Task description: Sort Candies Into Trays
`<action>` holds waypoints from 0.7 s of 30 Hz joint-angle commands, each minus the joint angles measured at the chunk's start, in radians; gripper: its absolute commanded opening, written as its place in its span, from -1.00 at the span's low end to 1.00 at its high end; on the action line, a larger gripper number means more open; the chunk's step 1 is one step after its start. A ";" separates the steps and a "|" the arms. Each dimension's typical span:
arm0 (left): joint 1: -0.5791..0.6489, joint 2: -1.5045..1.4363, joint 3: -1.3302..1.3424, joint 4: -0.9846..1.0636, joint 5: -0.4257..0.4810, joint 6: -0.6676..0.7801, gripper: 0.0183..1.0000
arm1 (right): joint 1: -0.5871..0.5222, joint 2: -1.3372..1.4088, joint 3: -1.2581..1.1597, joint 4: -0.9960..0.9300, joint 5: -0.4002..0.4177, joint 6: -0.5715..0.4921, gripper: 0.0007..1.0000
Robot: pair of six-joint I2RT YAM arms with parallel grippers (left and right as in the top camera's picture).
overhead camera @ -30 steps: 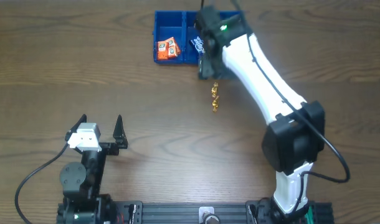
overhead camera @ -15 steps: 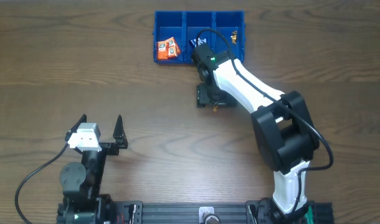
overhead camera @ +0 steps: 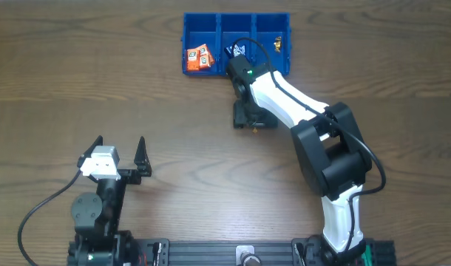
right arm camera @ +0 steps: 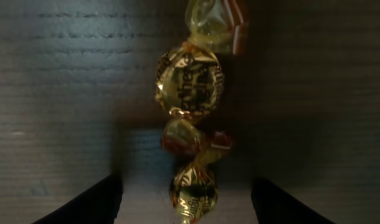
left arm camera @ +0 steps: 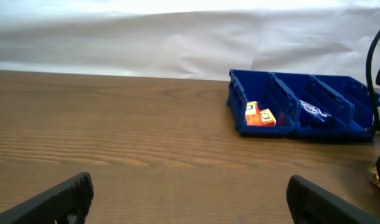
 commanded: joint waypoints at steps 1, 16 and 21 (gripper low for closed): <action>0.002 -0.004 -0.020 -0.033 0.024 0.006 1.00 | 0.000 0.024 -0.005 0.015 0.007 0.023 0.20; 0.002 -0.004 -0.020 -0.033 0.024 0.006 0.99 | -0.013 0.024 -0.005 -0.021 0.029 0.022 -0.59; 0.002 -0.004 -0.020 -0.033 0.023 0.006 1.00 | -0.013 -0.005 -0.002 -0.021 0.039 0.022 -0.68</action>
